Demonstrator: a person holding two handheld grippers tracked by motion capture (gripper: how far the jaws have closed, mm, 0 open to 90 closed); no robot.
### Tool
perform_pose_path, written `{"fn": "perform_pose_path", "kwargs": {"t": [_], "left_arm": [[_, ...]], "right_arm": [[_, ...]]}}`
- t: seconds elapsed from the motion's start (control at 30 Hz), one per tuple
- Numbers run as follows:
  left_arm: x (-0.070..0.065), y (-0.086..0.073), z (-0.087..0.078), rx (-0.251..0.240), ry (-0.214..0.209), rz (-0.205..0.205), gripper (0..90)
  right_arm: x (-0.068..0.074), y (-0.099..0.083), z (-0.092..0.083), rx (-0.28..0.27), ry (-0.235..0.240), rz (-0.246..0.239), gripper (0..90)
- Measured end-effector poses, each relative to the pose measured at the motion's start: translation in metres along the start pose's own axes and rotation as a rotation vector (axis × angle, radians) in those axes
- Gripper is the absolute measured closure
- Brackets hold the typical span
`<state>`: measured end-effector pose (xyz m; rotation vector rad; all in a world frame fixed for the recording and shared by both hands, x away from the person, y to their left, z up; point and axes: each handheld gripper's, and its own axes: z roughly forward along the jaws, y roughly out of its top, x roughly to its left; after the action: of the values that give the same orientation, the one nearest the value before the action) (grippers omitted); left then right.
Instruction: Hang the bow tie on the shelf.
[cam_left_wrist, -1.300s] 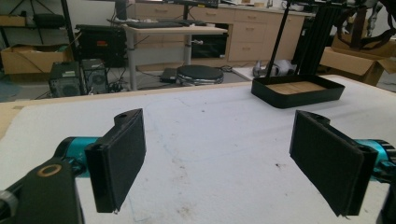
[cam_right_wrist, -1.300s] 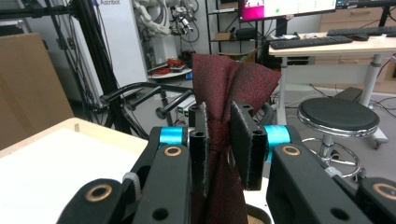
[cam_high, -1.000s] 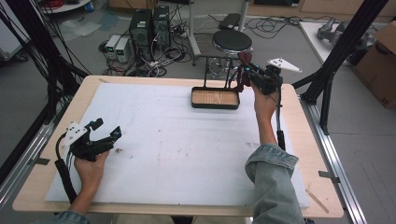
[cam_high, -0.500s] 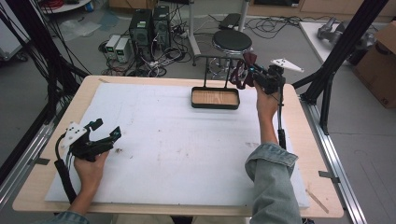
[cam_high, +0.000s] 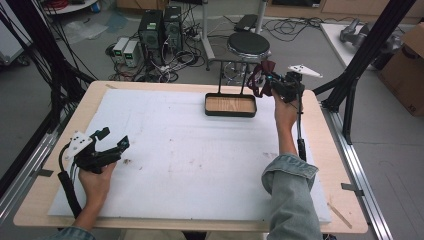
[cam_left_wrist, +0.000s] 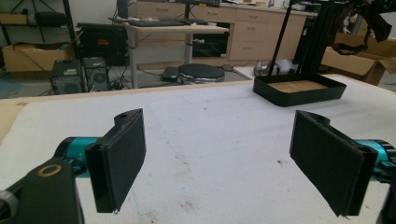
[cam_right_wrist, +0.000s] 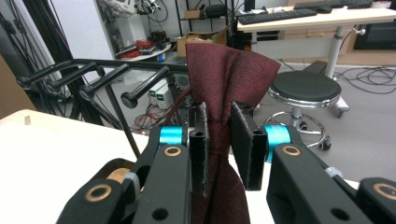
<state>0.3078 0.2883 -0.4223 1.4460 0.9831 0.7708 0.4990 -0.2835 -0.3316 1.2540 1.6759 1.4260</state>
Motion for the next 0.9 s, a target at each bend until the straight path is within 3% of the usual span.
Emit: {"fn": "perform_pose_path", "kwargs": {"t": [0.6,0.9], "left_arm": [[-0.0004,-0.0002,0.0004,0.003,-0.001,0.001,18.9],[-0.0007,-0.0001,0.0006,0.0,-0.001,0.002,18.9]], "right_arm": [[-0.0011,-0.005,0.0008,0.037,-0.005,0.023,72.4],[0.0035,0.0006,-0.0059,0.016,-0.001,0.012,66.6]]}}
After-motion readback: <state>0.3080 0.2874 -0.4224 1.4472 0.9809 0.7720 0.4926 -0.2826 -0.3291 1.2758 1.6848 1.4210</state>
